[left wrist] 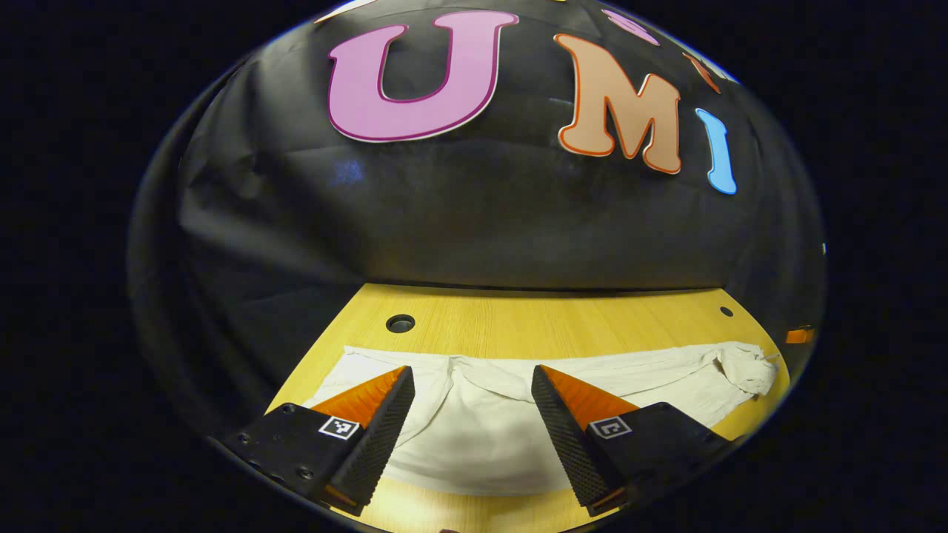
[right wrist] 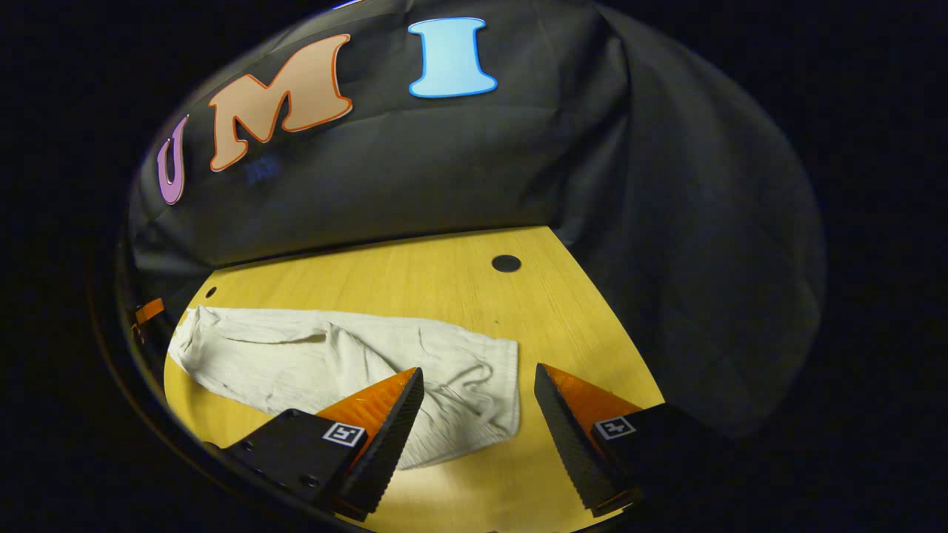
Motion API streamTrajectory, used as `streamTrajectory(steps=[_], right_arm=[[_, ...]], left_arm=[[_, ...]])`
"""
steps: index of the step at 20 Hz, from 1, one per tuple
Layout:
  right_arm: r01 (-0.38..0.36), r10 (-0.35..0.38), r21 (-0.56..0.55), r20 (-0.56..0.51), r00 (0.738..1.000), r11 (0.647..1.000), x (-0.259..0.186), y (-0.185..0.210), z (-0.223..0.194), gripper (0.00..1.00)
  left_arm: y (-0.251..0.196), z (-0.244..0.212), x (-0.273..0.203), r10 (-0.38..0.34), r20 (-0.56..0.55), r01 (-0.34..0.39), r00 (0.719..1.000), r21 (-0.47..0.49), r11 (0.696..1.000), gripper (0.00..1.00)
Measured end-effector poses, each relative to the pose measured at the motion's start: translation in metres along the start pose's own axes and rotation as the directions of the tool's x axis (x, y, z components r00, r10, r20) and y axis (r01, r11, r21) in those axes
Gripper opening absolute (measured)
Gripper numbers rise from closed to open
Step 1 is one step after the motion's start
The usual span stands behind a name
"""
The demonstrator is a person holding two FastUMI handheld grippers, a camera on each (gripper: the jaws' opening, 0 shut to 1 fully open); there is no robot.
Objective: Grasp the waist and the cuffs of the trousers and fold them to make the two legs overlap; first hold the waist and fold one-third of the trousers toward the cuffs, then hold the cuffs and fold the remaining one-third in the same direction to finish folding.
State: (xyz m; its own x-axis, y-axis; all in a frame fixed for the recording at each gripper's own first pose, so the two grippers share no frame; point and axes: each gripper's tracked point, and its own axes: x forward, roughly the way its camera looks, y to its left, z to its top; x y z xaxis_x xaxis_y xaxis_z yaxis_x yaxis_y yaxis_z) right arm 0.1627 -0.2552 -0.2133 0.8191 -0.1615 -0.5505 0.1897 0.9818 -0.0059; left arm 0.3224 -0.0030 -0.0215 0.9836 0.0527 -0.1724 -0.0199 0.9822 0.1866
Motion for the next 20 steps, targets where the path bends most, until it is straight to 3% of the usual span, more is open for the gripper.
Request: streamTrajectory(steps=[1, 3, 4, 7, 9, 14, 15, 19, 20], right_arm=[[0.008, -0.008, -0.003, -0.016, 1.000, 1.000, -0.004, -0.008, -0.011, 0.92], [0.018, -0.018, -0.005, -0.038, 0.999, 1.000, -0.009, -0.020, -0.029, 0.96], [0.017, -0.016, 0.005, -0.054, 0.998, 1.000, -0.012, -0.023, -0.038, 0.92], [0.008, -0.006, 0.022, -0.098, 0.995, 1.000, -0.011, -0.031, -0.064, 0.92], [-0.004, 0.006, 0.017, -0.127, 0.992, 1.000, -0.007, -0.032, -0.080, 0.96], [-0.044, 0.048, 0.024, -0.200, 0.979, 0.999, 0.013, -0.026, -0.106, 0.92], [-0.054, 0.058, 0.025, -0.202, 0.978, 0.998, 0.017, -0.024, -0.106, 0.96], [-0.086, 0.097, 0.065, -0.189, 0.977, 0.994, 0.028, -0.018, -0.105, 0.97], [-0.104, 0.121, 0.095, -0.184, 0.976, 0.990, 0.029, -0.016, -0.103, 0.92]], left_arm=[[-0.002, 0.001, -0.012, 0.007, 0.006, -0.007, 1.000, 0.007, 1.000, 0.96], [-0.006, 0.002, -0.036, 0.020, 0.014, -0.020, 1.000, 0.004, 1.000, 0.96], [-0.009, 0.001, -0.049, 0.023, 0.014, -0.023, 1.000, -0.001, 1.000, 0.96], [-0.009, 0.002, -0.080, 0.055, 0.040, -0.055, 0.998, 0.008, 0.998, 0.96], [-0.010, 0.003, -0.096, 0.073, 0.045, -0.074, 0.996, 0.014, 0.997, 0.96], [-0.010, -0.006, -0.111, 0.111, 0.021, -0.110, 0.994, -0.013, 0.994, 0.96], [-0.011, -0.006, -0.113, 0.117, 0.020, -0.116, 0.993, -0.017, 0.993, 0.96], [-0.014, -0.003, -0.115, 0.138, 0.024, -0.138, 0.990, -0.023, 0.990, 0.96], [-0.016, -0.002, -0.116, 0.138, 0.026, -0.138, 0.990, -0.022, 0.990, 0.96]])
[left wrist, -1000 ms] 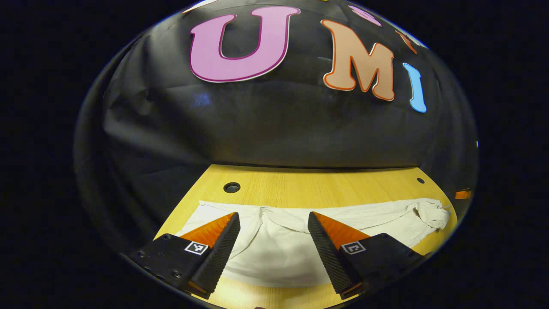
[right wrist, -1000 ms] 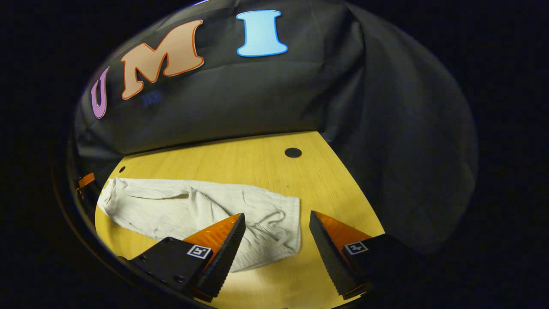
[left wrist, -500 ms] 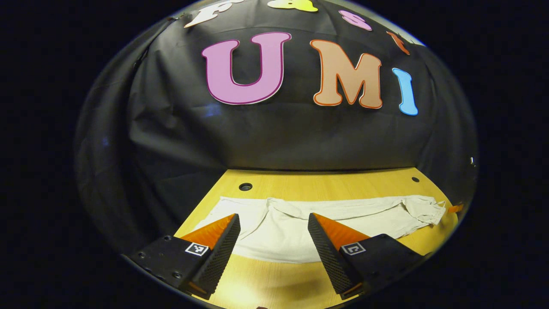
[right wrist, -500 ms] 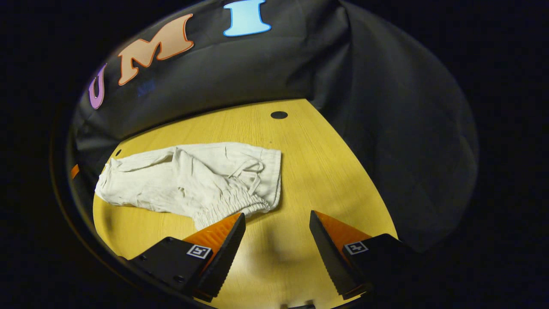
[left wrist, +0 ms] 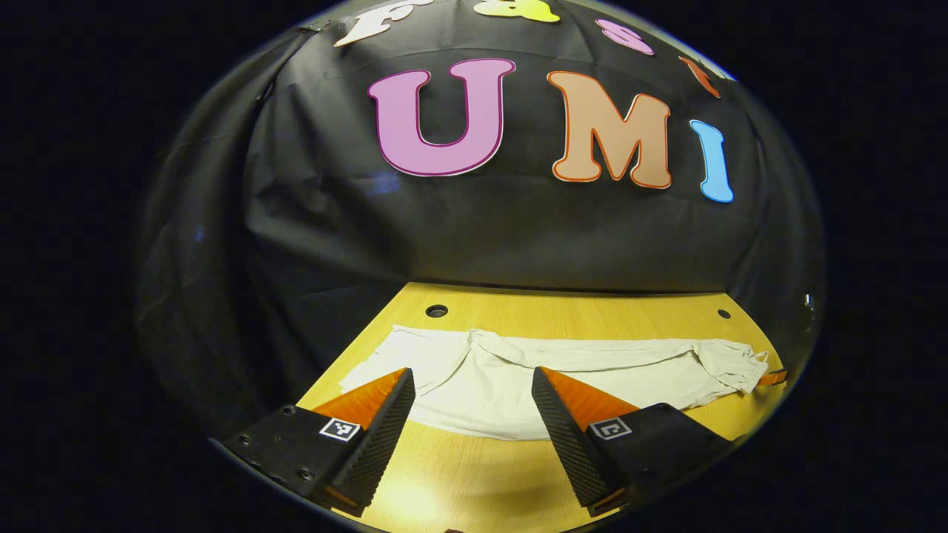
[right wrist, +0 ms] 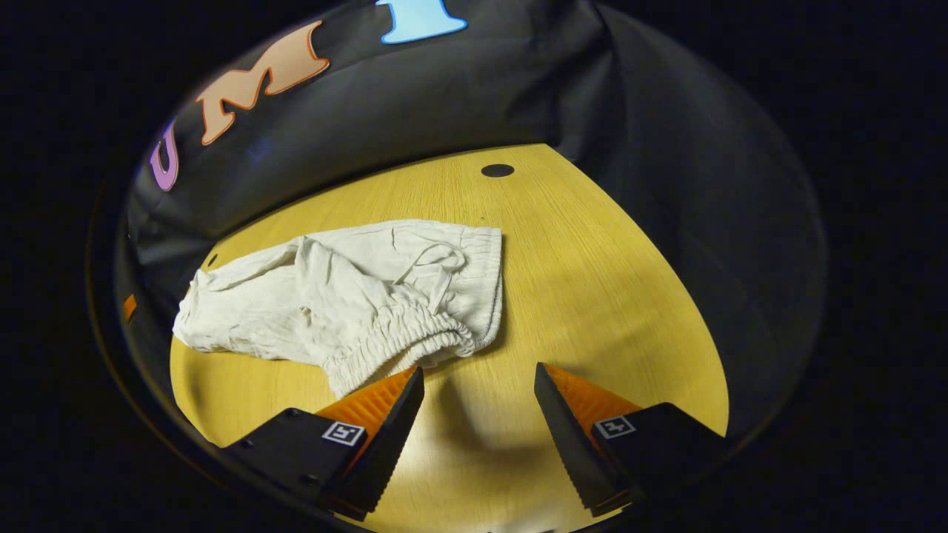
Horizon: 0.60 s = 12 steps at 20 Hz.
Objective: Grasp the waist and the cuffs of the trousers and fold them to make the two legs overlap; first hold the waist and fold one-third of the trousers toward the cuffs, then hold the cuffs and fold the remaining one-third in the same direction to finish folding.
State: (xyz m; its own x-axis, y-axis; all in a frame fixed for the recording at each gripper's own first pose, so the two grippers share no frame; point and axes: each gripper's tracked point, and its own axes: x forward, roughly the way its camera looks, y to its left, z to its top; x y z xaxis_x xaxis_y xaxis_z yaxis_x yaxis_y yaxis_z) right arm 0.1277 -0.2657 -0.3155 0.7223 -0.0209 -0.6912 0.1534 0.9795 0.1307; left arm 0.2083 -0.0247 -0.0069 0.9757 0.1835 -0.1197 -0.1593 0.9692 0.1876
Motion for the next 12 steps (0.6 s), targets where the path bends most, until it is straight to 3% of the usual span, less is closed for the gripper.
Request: streamTrajectory(steps=[1, 3, 4, 9, 11, 12], right_arm=[[-0.027, 0.027, 0.027, 0.006, 1.000, 0.999, 0.001, 0.003, 0.003, 0.97], [-0.078, 0.075, 0.078, 0.032, 0.997, 0.994, 0.002, 0.009, 0.013, 0.92], [-0.094, 0.091, 0.096, 0.041, 0.995, 0.991, 0.004, 0.010, 0.017, 0.96], [-0.135, 0.128, 0.177, 0.047, 0.991, 0.975, 0.020, 0.007, 0.030, 0.96], [-0.149, 0.143, 0.205, 0.046, 0.989, 0.967, 0.029, 0.011, 0.035, 0.90], [-0.165, 0.156, 0.218, 0.059, 0.986, 0.962, 0.033, 0.014, 0.041, 0.96]], left_arm=[[-0.002, 0.001, -0.001, 0.000, 0.000, 0.000, 1.000, 0.002, 1.000, 0.96], [-0.009, 0.000, -0.003, 0.004, -0.005, -0.004, 1.000, 0.008, 1.000, 0.96], [-0.012, 0.000, -0.002, 0.007, -0.009, -0.007, 1.000, 0.008, 1.000, 0.96], [-0.028, 0.008, 0.000, 0.006, -0.008, -0.006, 1.000, -0.004, 1.000, 0.96], [-0.032, 0.012, -0.001, 0.012, -0.004, -0.012, 1.000, 0.000, 1.000, 0.96], [-0.034, 0.016, 0.000, 0.014, 0.000, -0.014, 1.000, 0.003, 1.000, 0.96]])
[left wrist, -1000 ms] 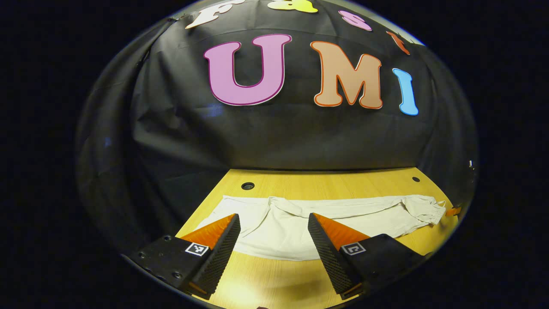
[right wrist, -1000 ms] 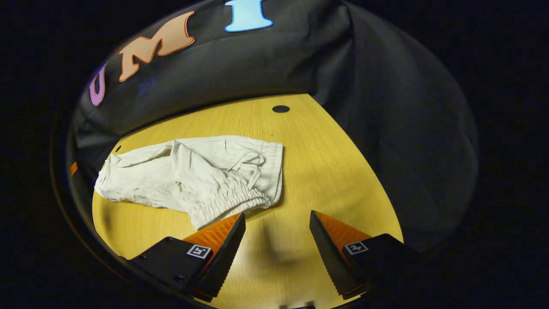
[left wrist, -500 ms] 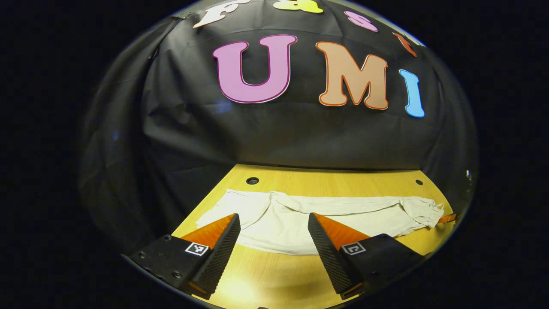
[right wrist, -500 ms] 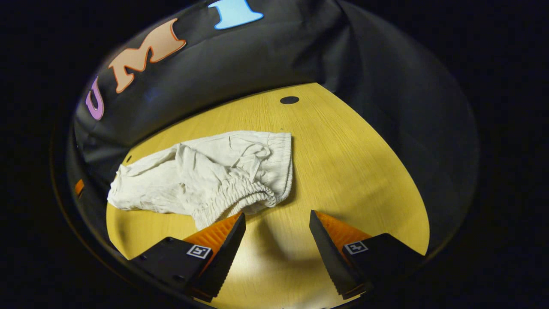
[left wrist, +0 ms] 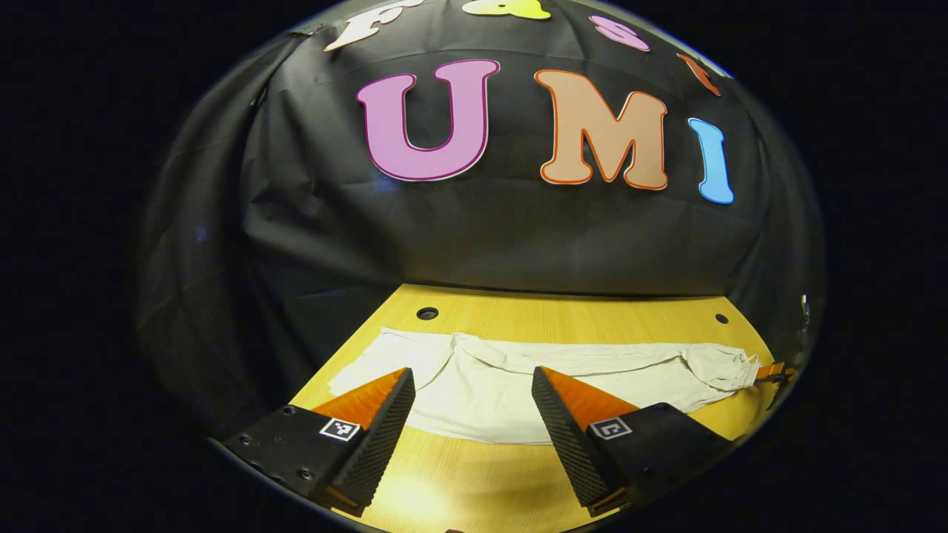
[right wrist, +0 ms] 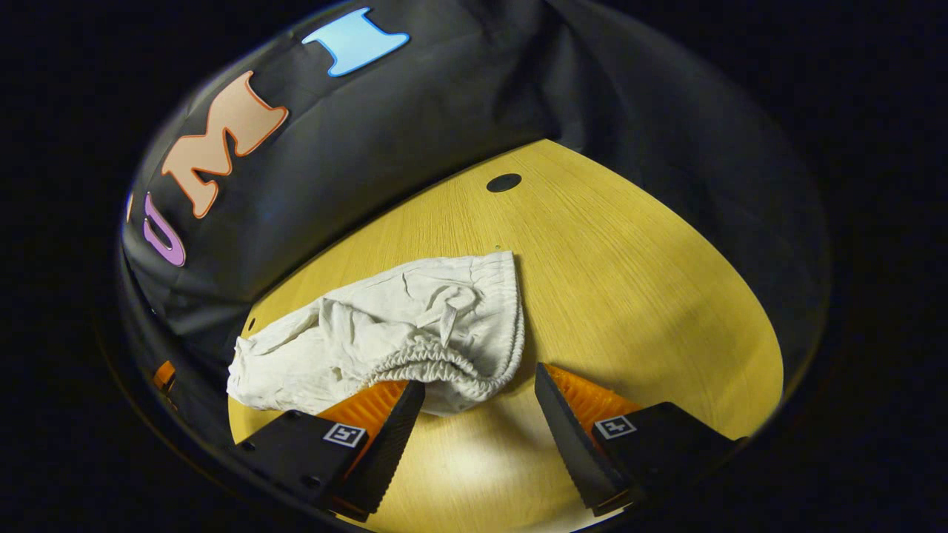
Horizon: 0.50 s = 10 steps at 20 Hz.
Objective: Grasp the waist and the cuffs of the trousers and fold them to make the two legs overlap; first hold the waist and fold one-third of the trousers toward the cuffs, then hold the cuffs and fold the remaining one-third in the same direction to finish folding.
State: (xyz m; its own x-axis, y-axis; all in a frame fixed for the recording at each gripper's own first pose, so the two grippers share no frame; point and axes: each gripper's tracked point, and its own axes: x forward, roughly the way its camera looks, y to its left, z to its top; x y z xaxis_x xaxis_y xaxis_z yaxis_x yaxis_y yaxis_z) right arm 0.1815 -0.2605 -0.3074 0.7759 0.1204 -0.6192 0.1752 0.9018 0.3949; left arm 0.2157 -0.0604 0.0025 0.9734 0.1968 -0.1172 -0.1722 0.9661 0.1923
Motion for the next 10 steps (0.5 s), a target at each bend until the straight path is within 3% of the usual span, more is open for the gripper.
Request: streamTrajectory(steps=[1, 2, 3, 4, 5, 6, 8, 9, 10], right_arm=[[-0.018, 0.018, 0.021, 0.005, 1.000, 1.000, 0.004, 0.004, 0.003, 0.95], [-0.035, 0.035, 0.045, 0.008, 0.999, 0.998, 0.008, 0.006, 0.004, 0.87], [-0.054, 0.054, 0.067, 0.008, 0.999, 0.996, 0.008, 0.010, 0.001, 0.93], [-0.048, 0.048, 0.082, 0.011, 0.999, 0.995, 0.012, 0.011, 0.001, 0.81], [-0.040, 0.039, 0.083, 0.019, 0.999, 0.996, 0.015, 0.010, 0.002, 0.79], [-0.027, 0.025, 0.088, 0.031, 0.999, 0.996, 0.008, 0.005, 0.008, 0.48], [-0.033, 0.026, 0.121, 0.055, 0.998, 0.992, 0.006, 0.012, 0.010, 0.32], [-0.042, 0.034, 0.124, 0.071, 0.997, 0.991, 0.004, 0.014, 0.016, 0.31], [-0.043, 0.032, 0.123, 0.088, 0.996, 0.992, 0.000, 0.013, 0.020, 0.19]], left_arm=[[-0.002, 0.001, -0.001, 0.002, 0.004, -0.002, 1.000, 0.004, 1.000, 0.96], [-0.004, 0.002, -0.002, 0.002, 0.005, -0.002, 1.000, 0.009, 1.000, 0.96], [-0.007, 0.002, -0.002, 0.001, 0.002, -0.001, 1.000, 0.011, 1.000, 0.96], [-0.010, 0.002, -0.003, -0.003, -0.003, 0.003, 1.000, 0.014, 1.000, 0.96], [-0.012, 0.003, -0.004, -0.006, -0.002, 0.006, 1.000, 0.018, 1.000, 0.96], [-0.012, 0.004, -0.005, -0.006, 0.003, 0.006, 1.000, 0.022, 1.000, 0.95], [-0.014, 0.004, -0.008, -0.011, 0.002, 0.011, 1.000, 0.020, 1.000, 0.96], [-0.015, 0.003, -0.009, -0.018, 0.001, 0.018, 1.000, 0.017, 1.000, 0.96], [-0.016, 0.003, -0.010, -0.026, 0.000, 0.026, 1.000, 0.013, 1.000, 0.96]])
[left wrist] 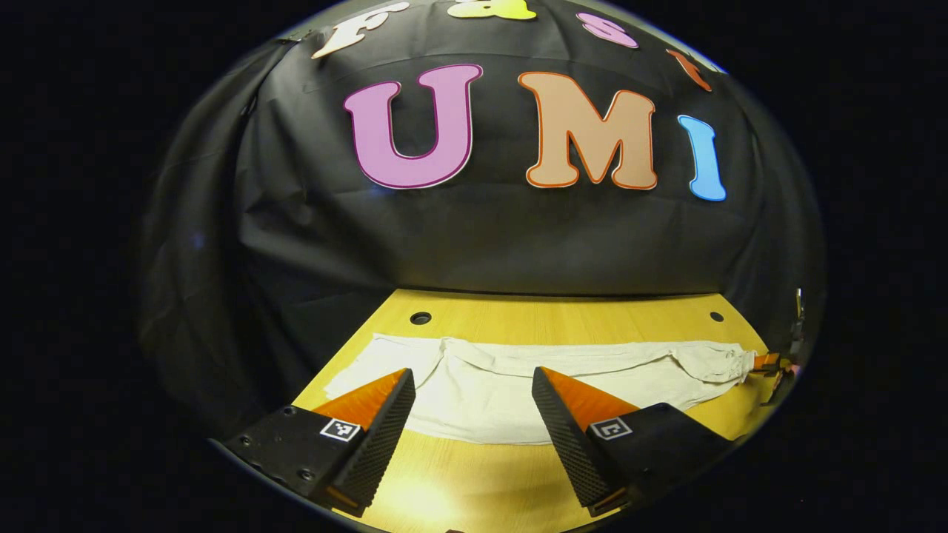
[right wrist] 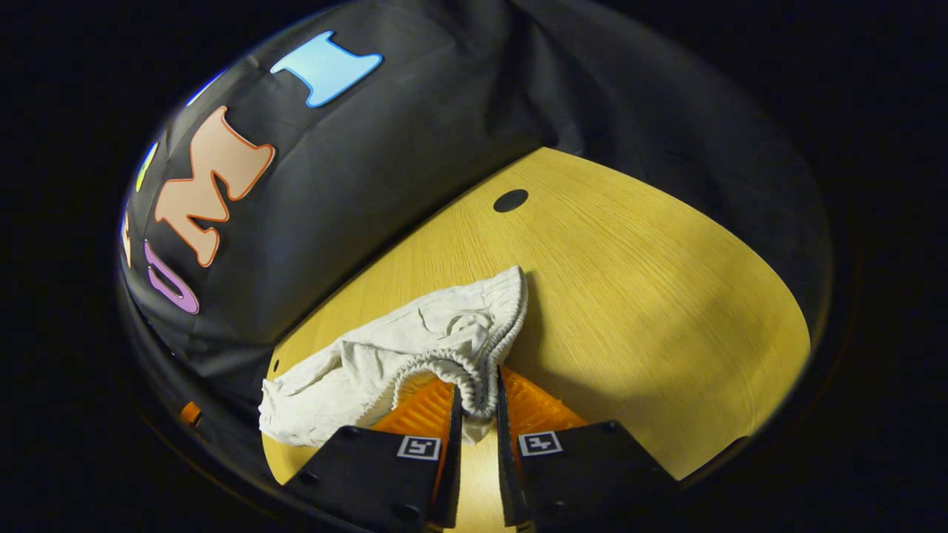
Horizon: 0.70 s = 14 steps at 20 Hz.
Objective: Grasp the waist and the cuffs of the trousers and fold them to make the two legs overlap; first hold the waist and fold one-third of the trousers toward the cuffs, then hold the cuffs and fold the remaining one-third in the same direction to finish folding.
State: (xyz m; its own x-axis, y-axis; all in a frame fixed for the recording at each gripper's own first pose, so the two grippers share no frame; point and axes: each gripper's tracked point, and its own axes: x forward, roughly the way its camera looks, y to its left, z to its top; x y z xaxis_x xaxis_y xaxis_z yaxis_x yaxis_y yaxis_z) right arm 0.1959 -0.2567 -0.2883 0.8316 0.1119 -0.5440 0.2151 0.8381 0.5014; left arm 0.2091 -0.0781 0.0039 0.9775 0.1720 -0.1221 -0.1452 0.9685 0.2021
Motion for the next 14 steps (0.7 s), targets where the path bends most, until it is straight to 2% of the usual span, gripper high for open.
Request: streamTrajectory(steps=[1, 5, 9, 14], right_arm=[[-0.015, 0.015, -0.008, 0.013, 1.000, 1.000, -0.004, 0.004, 0.002, 0.24], [-0.067, 0.072, -0.071, 0.071, 0.995, 0.995, -0.052, 0.011, 0.035, 0.24], [-0.090, 0.105, -0.132, 0.113, 0.988, 0.987, -0.096, 0.023, 0.053, 0.24], [-0.115, 0.159, -0.230, 0.183, 0.970, 0.966, -0.125, 0.053, 0.063, 0.24]], left_arm=[[0.001, -0.001, -0.001, -0.005, 0.001, 0.005, 1.000, -0.003, 1.000, 0.96], [0.012, -0.001, -0.004, -0.017, 0.010, 0.018, 1.000, -0.027, 0.999, 0.96], [0.029, -0.004, -0.008, -0.041, 0.022, 0.042, 0.999, -0.062, 0.997, 0.96], [0.061, -0.024, -0.009, -0.083, 0.015, 0.084, 0.996, -0.102, 0.991, 0.96]])
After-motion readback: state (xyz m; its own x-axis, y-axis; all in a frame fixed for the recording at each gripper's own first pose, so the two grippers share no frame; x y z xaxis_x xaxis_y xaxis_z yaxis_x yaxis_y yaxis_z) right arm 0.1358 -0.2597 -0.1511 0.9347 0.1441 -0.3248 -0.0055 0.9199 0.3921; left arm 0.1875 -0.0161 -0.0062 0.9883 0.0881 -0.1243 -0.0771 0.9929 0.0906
